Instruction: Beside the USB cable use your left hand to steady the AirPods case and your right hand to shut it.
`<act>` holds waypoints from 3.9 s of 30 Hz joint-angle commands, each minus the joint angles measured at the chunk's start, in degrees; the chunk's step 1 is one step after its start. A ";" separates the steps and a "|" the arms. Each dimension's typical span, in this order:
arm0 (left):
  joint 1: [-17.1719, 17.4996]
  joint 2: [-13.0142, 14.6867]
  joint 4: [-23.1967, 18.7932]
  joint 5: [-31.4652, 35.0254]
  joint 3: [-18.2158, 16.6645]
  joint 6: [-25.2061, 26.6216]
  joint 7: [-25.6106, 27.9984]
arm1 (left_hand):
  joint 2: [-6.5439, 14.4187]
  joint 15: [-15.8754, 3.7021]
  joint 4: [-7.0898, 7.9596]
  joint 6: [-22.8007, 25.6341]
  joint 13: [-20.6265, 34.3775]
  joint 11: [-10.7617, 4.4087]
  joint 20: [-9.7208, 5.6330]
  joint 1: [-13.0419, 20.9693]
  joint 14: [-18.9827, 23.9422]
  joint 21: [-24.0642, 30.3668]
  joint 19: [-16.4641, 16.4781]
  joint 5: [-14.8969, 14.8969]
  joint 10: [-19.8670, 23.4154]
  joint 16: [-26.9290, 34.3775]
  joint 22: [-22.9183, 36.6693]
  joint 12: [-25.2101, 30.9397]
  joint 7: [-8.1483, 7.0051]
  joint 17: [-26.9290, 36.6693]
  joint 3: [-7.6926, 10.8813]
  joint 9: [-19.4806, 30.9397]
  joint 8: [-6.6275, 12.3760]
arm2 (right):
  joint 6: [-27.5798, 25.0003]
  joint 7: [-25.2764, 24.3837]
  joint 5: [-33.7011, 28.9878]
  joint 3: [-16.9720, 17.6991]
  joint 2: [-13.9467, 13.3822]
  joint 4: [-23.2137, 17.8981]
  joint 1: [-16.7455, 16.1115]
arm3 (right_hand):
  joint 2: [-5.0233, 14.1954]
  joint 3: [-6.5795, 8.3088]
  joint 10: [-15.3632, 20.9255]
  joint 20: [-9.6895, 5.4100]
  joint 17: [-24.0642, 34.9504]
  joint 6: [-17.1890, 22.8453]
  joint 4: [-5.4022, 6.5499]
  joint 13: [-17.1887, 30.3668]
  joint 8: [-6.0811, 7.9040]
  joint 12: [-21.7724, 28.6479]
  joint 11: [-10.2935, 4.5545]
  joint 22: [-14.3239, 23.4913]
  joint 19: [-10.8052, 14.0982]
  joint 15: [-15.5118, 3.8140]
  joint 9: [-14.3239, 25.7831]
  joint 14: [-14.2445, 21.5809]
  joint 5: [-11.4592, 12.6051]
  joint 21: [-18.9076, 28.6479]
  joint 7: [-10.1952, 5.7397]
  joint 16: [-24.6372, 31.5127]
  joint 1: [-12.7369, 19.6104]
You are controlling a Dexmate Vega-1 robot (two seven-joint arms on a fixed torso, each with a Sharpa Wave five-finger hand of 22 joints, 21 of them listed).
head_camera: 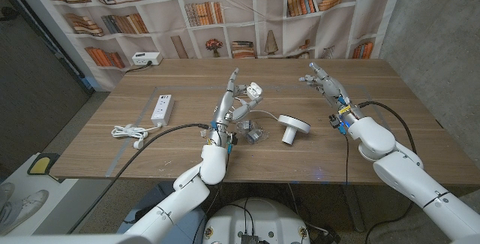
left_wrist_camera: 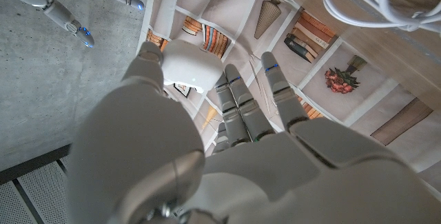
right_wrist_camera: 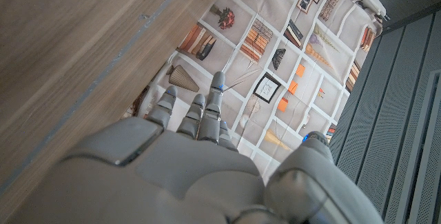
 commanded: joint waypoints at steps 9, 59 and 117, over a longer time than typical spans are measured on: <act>-0.48 -0.83 1.65 -0.30 0.20 -1.17 0.76 | 6.09 -3.62 -0.77 2.74 0.09 -9.37 -0.28 9.32 11.85 -1.00 -3.42 0.41 12.04 5.81 0.24 1.06 -0.89 3.87 -0.98 0.16 0.07 | 0.63 -0.13 -0.30 0.15 0.69 -0.07 -0.06 | -0.22 -0.02 -1.29 0.62 0.26 -0.46 -0.38 0.39 0.10 -0.93 -0.19 0.07 -0.06 -0.50 0.32 -0.48 -0.21 -0.08 -0.45 -0.10 0.53; -0.60 -1.92 3.59 -0.52 0.56 -2.70 1.73 | 6.16 -3.38 0.07 4.28 -0.96 -9.21 -1.71 12.21 12.12 -1.12 -4.62 0.65 12.51 4.99 0.05 1.27 -1.26 5.28 -2.54 0.22 -0.28 | -7.02 -1.82 -9.46 -2.35 -2.39 -10.52 -3.65 | 0.41 0.06 3.84 1.44 1.85 -0.47 -0.51 2.51 0.12 0.24 0.09 0.41 10.70 0.16 0.31 7.61 -0.26 2.50 -0.16 3.90 0.72; -1.21 -2.58 5.37 -0.87 1.08 -4.42 1.76 | 6.37 -3.33 0.13 4.72 -1.16 -9.38 -3.68 12.61 13.34 -1.26 -5.38 0.84 12.87 3.26 -0.03 1.76 -1.21 3.75 -3.47 0.22 -0.28 | -8.60 3.38 -11.89 -8.62 -4.23 -13.81 -0.35 | 0.24 -0.23 3.71 1.59 2.64 -0.62 -0.39 3.20 0.11 -0.48 0.87 0.35 6.84 1.00 0.32 5.37 -0.31 0.02 0.20 3.52 0.43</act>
